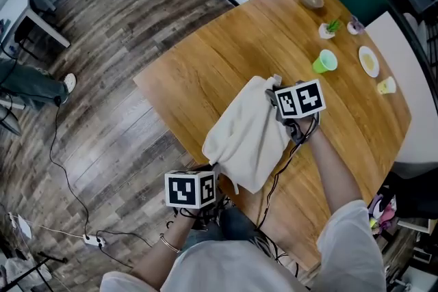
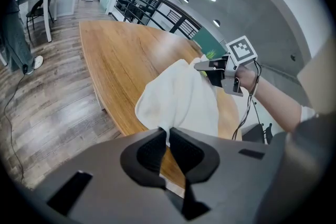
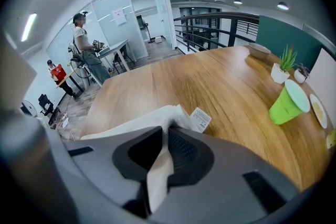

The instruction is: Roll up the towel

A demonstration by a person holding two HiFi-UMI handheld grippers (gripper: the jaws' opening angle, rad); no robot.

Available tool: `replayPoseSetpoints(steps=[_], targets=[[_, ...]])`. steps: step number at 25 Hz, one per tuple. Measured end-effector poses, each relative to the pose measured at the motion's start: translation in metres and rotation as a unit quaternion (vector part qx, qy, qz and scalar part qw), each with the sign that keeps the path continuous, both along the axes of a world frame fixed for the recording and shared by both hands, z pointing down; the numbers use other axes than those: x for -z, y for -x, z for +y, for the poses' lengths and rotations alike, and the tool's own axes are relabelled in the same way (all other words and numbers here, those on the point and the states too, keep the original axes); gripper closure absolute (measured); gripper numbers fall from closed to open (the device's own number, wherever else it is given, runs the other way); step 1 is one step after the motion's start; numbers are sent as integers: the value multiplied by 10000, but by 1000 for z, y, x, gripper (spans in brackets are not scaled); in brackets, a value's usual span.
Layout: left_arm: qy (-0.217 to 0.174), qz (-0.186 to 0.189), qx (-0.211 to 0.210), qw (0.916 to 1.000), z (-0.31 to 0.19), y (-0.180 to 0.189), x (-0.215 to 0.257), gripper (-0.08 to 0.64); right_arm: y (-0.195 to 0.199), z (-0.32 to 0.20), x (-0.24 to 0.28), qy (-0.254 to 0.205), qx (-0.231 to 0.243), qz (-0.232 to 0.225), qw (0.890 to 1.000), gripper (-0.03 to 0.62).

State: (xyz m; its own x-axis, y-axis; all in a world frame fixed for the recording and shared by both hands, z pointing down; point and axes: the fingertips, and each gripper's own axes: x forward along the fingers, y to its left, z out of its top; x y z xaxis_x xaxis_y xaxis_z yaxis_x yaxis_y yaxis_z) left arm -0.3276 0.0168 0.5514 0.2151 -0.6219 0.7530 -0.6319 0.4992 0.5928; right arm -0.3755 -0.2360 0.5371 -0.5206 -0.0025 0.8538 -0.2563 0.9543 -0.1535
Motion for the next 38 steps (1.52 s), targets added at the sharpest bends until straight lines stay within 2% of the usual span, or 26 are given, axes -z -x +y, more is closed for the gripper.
replayPoseSetpoints(steps=[6,17,22,26,29,31,33,35,38], targets=[[-61,58,74,9999,2,9,3,523,3,1,10,43,-92,-190,9998,526],[-146,-124,131,9997,19,15,22,495,-11,1,52,-64,-285,-542,9981,479],[-255,-437,253,9984,27,26,44,495,-26,-3,88,-217,-515,-907,9943,481],[-523,-951,360,9934,21,48,79,495,-49,-3,132,-444,-867,-1464,9844,480],[-821,-1568,397,9834,11,69,114,497,-77,-7,173,-792,-1322,-1984,9679,489],[-1071,-2051,425,9719,1,81,142,497,-105,-10,201,-1170,-1697,-2283,9515,504],[-1310,-2581,431,9562,-10,92,170,499,-139,-13,228,-1640,-2096,-2522,9304,518],[-1559,-3108,409,9367,-23,103,197,503,-174,-14,250,-2102,-2505,-2705,9055,526],[-1918,-3687,394,9087,-43,114,231,515,-227,-8,270,-2633,-3092,-2845,8684,541]])
